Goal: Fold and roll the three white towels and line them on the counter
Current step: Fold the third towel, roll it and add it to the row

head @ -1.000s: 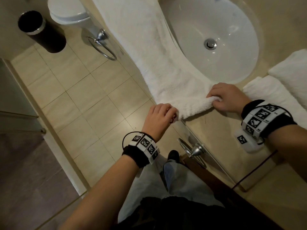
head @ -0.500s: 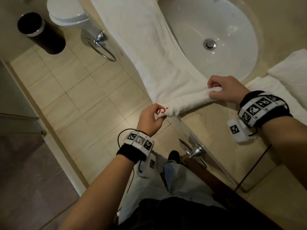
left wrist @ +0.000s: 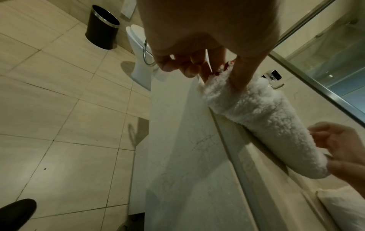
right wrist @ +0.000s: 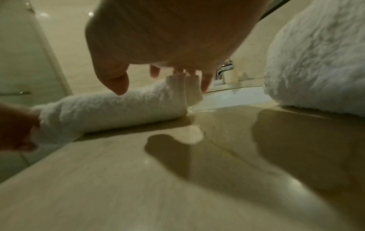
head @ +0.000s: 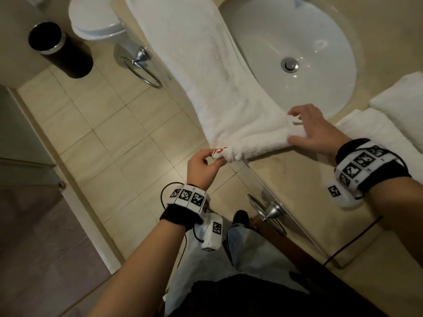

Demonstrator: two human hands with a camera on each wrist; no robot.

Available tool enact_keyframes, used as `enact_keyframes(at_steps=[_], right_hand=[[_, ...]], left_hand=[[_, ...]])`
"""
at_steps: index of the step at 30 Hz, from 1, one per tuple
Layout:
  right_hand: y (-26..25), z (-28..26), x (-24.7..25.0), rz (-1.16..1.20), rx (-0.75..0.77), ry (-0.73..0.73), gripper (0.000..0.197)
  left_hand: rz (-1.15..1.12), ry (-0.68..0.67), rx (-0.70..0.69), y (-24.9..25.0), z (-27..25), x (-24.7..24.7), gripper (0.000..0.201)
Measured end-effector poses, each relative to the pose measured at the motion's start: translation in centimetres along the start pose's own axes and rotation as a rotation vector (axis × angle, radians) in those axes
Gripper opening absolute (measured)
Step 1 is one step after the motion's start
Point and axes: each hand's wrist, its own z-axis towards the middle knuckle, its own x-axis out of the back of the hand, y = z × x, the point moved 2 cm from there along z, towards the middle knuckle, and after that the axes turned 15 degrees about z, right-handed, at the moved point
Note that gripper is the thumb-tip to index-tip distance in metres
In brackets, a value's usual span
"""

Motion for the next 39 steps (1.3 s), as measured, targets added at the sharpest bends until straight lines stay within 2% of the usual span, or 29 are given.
enact_keyframes(at_steps=[3,5,7,10,12,15,17,18,19,20,22,24,28,33,36,37,39], right_hand=[[0.2,-0.7,-0.4,-0.323,0.270,0.001,0.065],[0.5,-0.6,-1.0,-0.465,0.421,-0.013,0.051],[0.5,-0.6,-1.5,-0.479,0.464,-0.046,0.039],[-0.2,-0.3,-1.3,-0.363,0.399,-0.061,0.032],[-0.9,0.1,-0.9,-0.293,0.344,-0.076,0.035],[-2.0,1.2,-0.4,-0.209,0.212,-0.083,0.025],[-2.7,1.9,-0.2,-0.106,0.100,-0.097,0.032],[-2.9,2.3,-0.1,-0.047,0.071,-0.096,0.044],[-2.9,2.6,-0.1,0.008,0.042,-0.094,0.054],[-2.7,3.0,0.0,0.052,-0.007,-0.081,0.054],[-2.3,3.5,0.0,0.148,-0.128,-0.024,0.027],[-1.5,4.0,-0.1,0.229,-0.166,0.010,0.022],[-0.8,4.1,0.0,0.289,-0.148,0.120,0.031],[-0.7,4.5,-0.3,0.174,-0.193,0.142,0.025],[-2.0,4.8,-0.5,-0.096,-0.235,0.147,0.029],[-2.8,4.9,-0.7,-0.224,-0.178,0.178,0.032],[-4.3,4.8,-1.7,-0.439,0.098,0.285,0.034]], left_hand=[[-0.012,-0.002,0.010,0.3,0.3,0.1,0.023],[-0.019,-0.004,0.012,0.4,0.4,0.1,0.024],[-0.011,-0.019,-0.001,0.4,0.5,0.1,0.026],[0.014,-0.040,-0.024,0.1,0.4,0.0,0.026],[-0.003,-0.038,-0.016,-0.2,0.4,0.1,0.022],[-0.101,-0.046,0.049,-0.5,0.4,0.1,0.018],[-0.181,-0.069,0.120,-0.6,0.4,0.1,0.011],[-0.213,-0.077,0.154,-0.6,0.5,0.1,0.005],[-0.237,-0.079,0.190,-0.6,0.6,0.0,0.009],[-0.265,-0.080,0.229,-0.7,0.7,0.0,0.012],[-0.341,-0.093,0.309,-1.0,0.9,0.1,0.013],[-0.411,-0.129,0.362,-1.2,1.1,0.1,0.013],[-0.550,-0.189,0.434,-1.0,1.2,0.0,0.014],[-0.665,-0.228,0.485,-0.2,1.4,0.1,0.009],[-0.697,-0.238,0.533,0.3,2.0,0.2,0.009],[-0.690,-0.226,0.552,0.4,2.1,0.3,0.009],[-0.667,-0.194,0.573,0.5,2.4,0.4,0.014]])
